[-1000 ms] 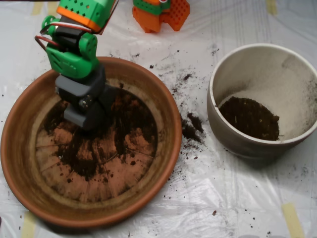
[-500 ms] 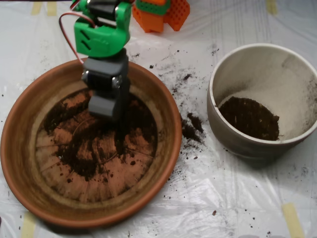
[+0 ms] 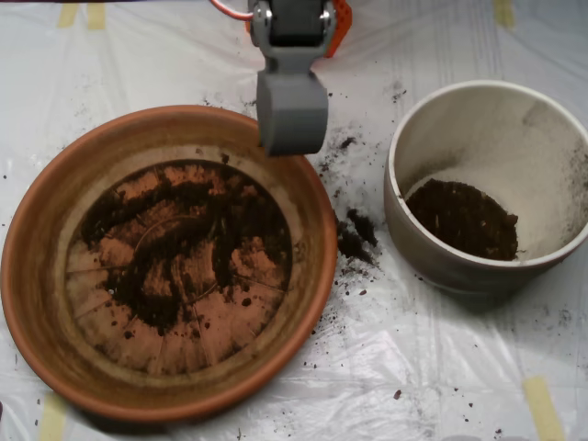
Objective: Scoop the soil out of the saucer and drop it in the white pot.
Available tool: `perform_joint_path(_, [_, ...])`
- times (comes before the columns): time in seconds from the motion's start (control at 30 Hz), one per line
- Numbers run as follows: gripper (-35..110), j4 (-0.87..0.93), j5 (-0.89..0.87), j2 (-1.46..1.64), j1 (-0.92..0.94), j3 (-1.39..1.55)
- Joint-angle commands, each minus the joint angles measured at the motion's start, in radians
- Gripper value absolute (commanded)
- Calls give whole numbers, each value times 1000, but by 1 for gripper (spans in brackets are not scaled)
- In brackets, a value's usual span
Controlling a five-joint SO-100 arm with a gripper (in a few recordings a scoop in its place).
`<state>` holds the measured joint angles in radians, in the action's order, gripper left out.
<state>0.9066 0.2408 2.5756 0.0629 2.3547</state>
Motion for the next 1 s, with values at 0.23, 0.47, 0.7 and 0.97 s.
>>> perform_joint_path(0.23, [-1, 150, -23, -160, -238, -419])
perform_joint_path(0.47, [-1, 262, 8, -350, -388, -687])
perform_joint_path(0.7, [10, 397, 8, -549, -420, -854])
perform_joint_path(0.97, [48, 462, 11, -638, -416, -913])
